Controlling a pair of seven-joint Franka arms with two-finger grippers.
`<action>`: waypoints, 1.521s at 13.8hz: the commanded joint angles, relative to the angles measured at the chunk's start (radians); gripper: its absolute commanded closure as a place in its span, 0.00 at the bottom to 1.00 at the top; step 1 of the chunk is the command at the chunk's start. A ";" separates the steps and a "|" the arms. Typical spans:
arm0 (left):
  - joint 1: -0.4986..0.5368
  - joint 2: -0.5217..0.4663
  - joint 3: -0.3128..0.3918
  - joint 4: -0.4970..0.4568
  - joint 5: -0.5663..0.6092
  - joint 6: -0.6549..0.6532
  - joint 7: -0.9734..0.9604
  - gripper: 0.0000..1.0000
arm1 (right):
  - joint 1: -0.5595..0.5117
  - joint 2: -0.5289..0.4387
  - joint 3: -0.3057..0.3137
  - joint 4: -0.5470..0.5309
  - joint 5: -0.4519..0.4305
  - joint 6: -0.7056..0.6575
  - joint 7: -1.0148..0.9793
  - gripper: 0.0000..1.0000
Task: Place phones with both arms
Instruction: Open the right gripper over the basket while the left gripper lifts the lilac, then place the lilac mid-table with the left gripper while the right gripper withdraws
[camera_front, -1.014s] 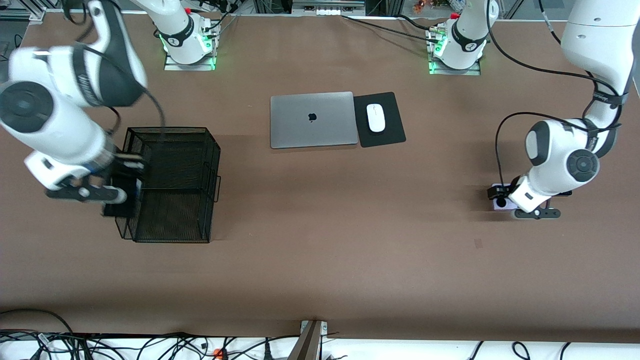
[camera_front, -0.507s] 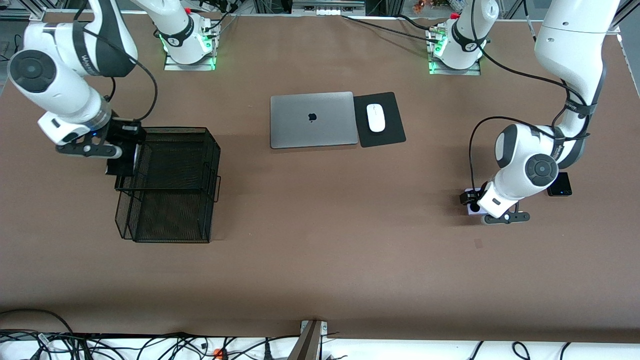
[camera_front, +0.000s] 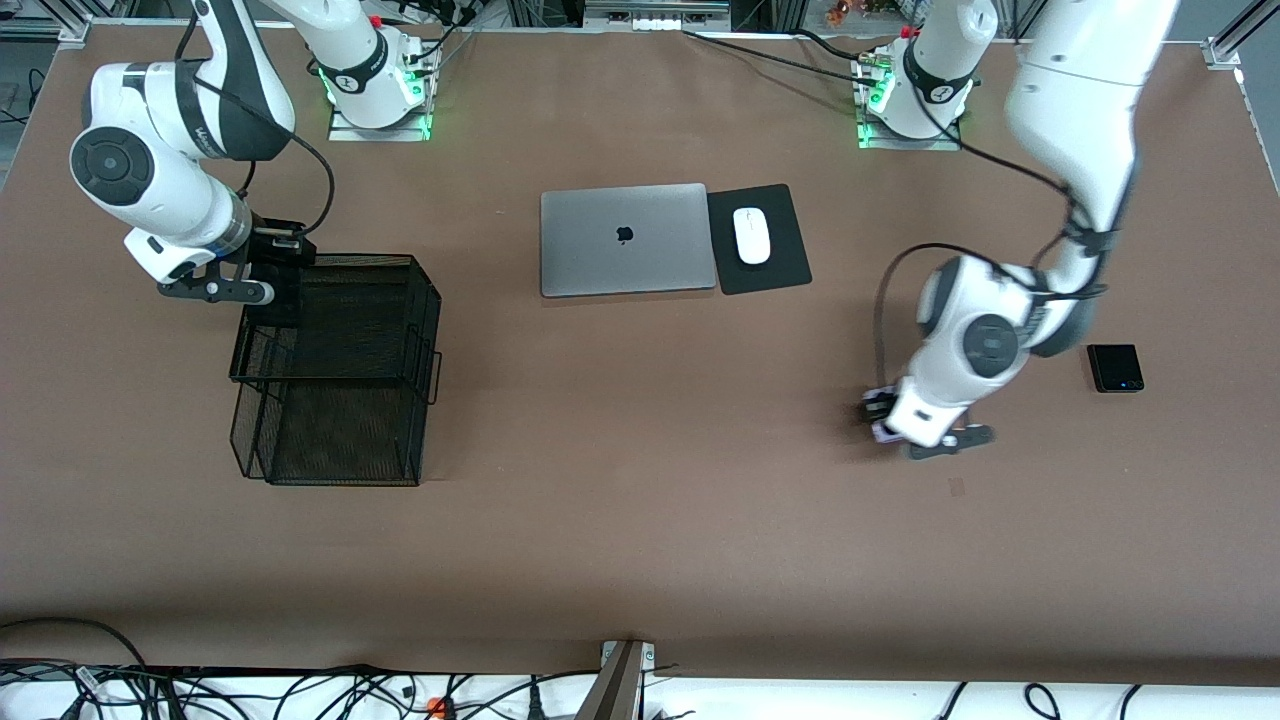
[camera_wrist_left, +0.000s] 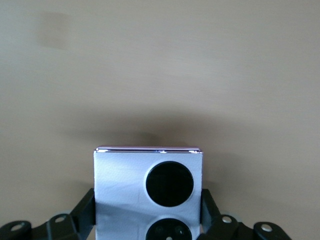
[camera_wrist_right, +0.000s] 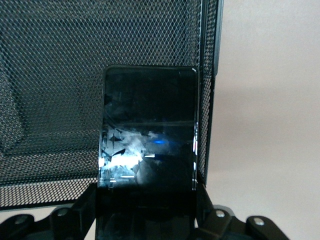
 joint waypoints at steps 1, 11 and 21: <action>-0.111 0.055 0.016 0.118 -0.019 -0.067 -0.138 1.00 | 0.011 0.014 -0.011 -0.004 0.018 0.015 -0.010 1.00; -0.447 0.249 -0.007 0.466 -0.024 -0.104 -0.123 1.00 | 0.008 0.126 -0.013 0.007 0.061 0.130 -0.008 0.96; -0.449 0.381 -0.036 0.603 -0.025 -0.098 -0.086 0.78 | 0.005 0.152 -0.023 0.037 0.063 0.147 -0.005 0.00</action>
